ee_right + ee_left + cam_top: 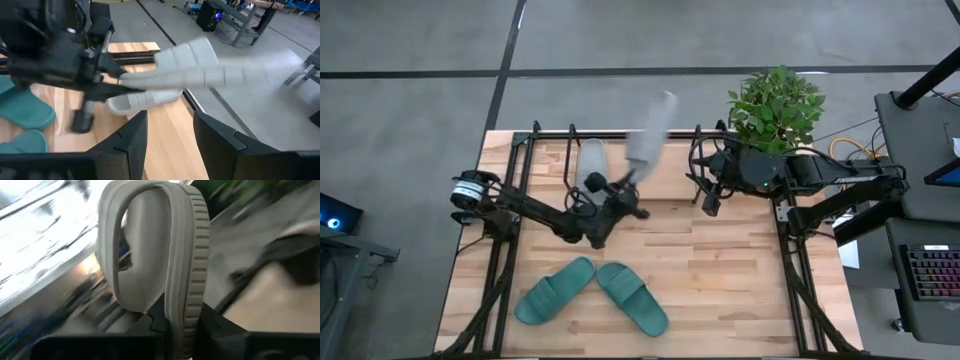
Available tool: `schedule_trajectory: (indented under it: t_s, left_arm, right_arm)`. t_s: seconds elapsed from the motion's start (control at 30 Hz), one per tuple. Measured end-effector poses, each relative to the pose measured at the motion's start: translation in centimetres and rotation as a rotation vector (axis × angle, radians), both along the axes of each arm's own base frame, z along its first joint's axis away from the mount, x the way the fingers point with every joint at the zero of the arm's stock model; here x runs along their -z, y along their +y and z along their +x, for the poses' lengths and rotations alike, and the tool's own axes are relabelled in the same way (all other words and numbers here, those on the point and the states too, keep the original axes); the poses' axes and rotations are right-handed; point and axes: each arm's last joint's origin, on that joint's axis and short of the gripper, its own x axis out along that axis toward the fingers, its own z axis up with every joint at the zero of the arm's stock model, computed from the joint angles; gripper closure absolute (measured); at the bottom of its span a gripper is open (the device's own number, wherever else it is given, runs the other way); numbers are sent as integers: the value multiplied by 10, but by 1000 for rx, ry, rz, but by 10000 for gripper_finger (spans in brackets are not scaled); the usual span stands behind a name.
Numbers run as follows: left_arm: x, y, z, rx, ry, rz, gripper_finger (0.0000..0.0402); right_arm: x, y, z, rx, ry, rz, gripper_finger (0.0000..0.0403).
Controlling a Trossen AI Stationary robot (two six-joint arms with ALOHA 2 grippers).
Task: Pick and place slides into the shelf
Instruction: Put the gray slide on the shelf
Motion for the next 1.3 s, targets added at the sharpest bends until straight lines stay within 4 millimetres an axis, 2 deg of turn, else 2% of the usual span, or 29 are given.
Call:
schedule_trajectory:
  t_s: [0.2, 0.37, 0.53, 0.67, 0.77, 0.9, 1.07, 1.3]
  left_arm:
    - [-16, -11, -1, 388, -134, -68, 385]
    - [-42, 3, -15, 551, -129, -217, 385]
    - [-81, 13, -46, 571, -175, -248, 385]
    - [-99, 18, -76, 484, -209, -295, 386]
    - [-100, 21, -90, 414, -219, -363, 386]
    - [-86, 22, -95, 282, -176, -420, 386]
    - [-60, 19, -84, 148, -65, -440, 386]
    - [-45, 18, -63, -20, 48, -381, 386]
  right_arm:
    - [-1, -1, -4, 0, 10, -2, 249]
    - [-5, -2, -12, 0, -2, 0, 248]
    - [-11, -4, -26, 5, -19, 12, 254]
    - [-12, -5, -39, 16, -10, 34, 253]
    - [-16, -7, -50, 24, -26, 52, 251]
    - [-22, -9, -63, 17, -70, 82, 251]
    - [-24, -8, -73, -40, -96, 117, 257]
    - [-13, -8, -71, -28, -73, 140, 264]
